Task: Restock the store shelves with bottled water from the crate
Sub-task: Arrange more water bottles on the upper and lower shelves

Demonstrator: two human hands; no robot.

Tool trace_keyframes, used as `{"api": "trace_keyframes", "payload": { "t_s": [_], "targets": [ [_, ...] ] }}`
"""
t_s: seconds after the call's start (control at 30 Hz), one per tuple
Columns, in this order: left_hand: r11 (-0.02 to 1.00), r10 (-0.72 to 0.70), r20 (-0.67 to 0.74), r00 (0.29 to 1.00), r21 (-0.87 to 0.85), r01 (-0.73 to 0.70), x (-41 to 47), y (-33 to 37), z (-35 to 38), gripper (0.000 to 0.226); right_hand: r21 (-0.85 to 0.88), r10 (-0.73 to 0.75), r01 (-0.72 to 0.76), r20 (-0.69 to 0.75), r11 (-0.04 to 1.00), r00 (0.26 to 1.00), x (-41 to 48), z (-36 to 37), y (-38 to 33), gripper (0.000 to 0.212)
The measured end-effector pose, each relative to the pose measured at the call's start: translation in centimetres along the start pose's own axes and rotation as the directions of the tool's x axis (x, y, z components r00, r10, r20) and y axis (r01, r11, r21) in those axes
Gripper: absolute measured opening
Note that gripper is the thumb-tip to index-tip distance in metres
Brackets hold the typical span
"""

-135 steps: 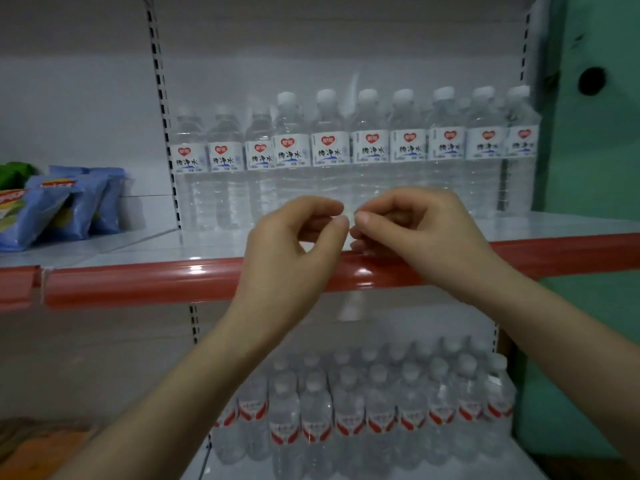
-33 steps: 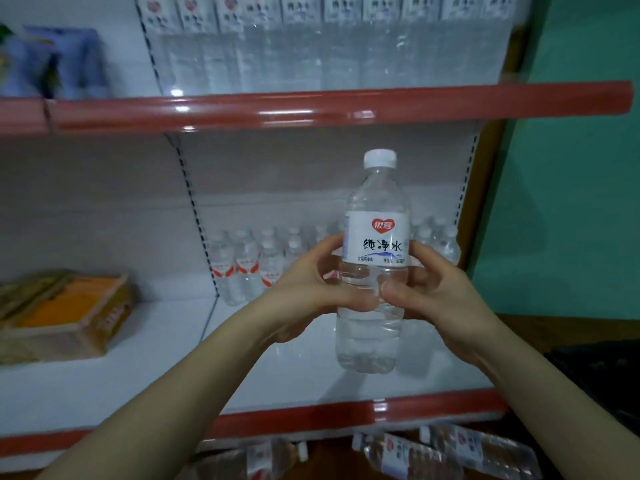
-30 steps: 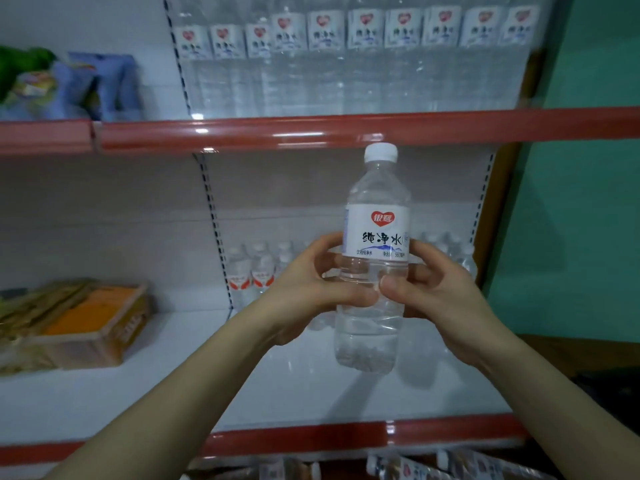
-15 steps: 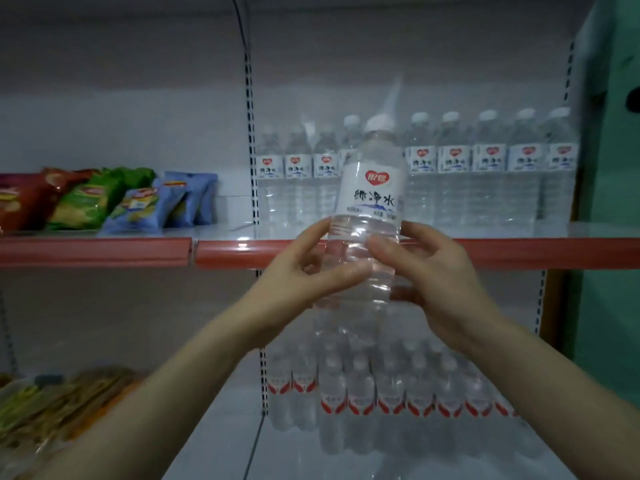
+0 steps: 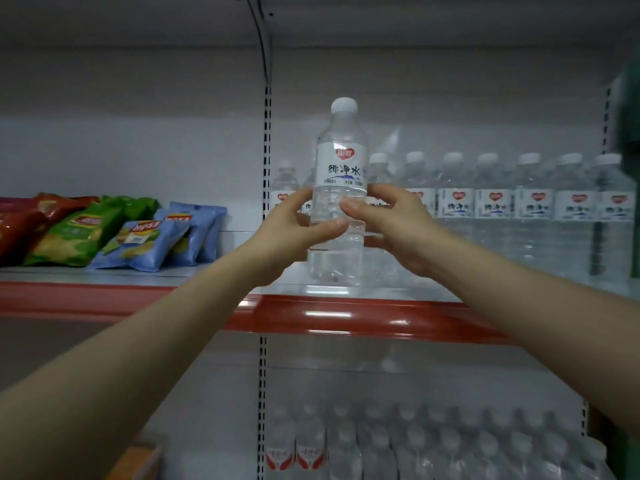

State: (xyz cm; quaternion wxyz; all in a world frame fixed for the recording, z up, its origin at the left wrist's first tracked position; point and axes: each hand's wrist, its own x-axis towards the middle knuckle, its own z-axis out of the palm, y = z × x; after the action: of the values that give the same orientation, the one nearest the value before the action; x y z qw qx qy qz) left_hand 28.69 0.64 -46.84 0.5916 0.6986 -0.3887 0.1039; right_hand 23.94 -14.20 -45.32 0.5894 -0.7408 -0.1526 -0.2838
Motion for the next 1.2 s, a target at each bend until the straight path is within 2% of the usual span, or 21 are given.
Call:
{"api": "trace_keyframes", "payload": {
  "t_s": [0.17, 0.33, 0.53, 0.6, 0.7, 0.9, 1.07, 1.13, 1.2],
  "targets": [
    [0.988, -0.133, 0.053, 0.99, 0.085, 0.128, 3.4, -2.7, 0.4, 0.052, -0.158, 0.061, -0.05, 0.063, 0.986, 0.996, 3.2, -0.6, 2.7, 0.035],
    [0.968, -0.204, 0.061, 0.977, 0.16, 0.192, 6.2, -4.3, 0.3, 0.052, -0.319, 0.073, -0.048, 0.067, 0.947, 0.995, 5.3, -0.9, 4.0, 0.035],
    [0.904, -0.317, 0.098, 0.943, 0.333, 0.27, 8.7, -4.6, 1.0, 0.059, -0.547, 0.115, -0.058, 0.07, 0.835, 0.991, 6.7, -1.7, 4.0, 0.031],
    [0.873, -0.326, 0.097, 0.94, 0.413, 0.259, 9.3, -4.6, 1.4, 0.06, -0.598, 0.111, -0.052, 0.063, 0.8, 0.992, 7.1, -1.7, 3.9, 0.015],
    [0.845, -0.312, 0.046, 0.949, 0.47, 0.255, 10.0, -4.5, 1.9, 0.055, -0.691, 0.096, -0.06, 0.014, 0.72, 0.995, 7.7, -1.5, 4.2, 0.026],
    [0.782, -0.332, -0.031, 0.943, 0.55, 0.293, 10.9, -4.3, 2.8, 0.043, -0.725, 0.089, -0.089, -0.039, 0.683, 0.995, 8.6, -1.7, 4.7, 0.032],
    [0.798, -0.371, -0.07, 0.926, 0.486, 0.356, 11.3, -4.8, 3.1, 0.048, -0.718, 0.058, -0.081, -0.057, 0.691, 0.997, 9.4, -1.5, 5.8, 0.032],
    [0.783, -0.398, -0.107, 0.911, 0.478, 0.398, 11.5, -4.8, 3.2, 0.044, -0.754, 0.058, -0.075, -0.049, 0.653, 0.997, 9.9, -1.5, 6.2, 0.025],
    [0.778, -0.416, -0.132, 0.9, 0.461, 0.427, 11.8, -4.9, 3.2, 0.048, -0.792, 0.053, -0.058, -0.032, 0.608, 0.998, 10.3, -1.3, 6.7, 0.007]
  ]
}}
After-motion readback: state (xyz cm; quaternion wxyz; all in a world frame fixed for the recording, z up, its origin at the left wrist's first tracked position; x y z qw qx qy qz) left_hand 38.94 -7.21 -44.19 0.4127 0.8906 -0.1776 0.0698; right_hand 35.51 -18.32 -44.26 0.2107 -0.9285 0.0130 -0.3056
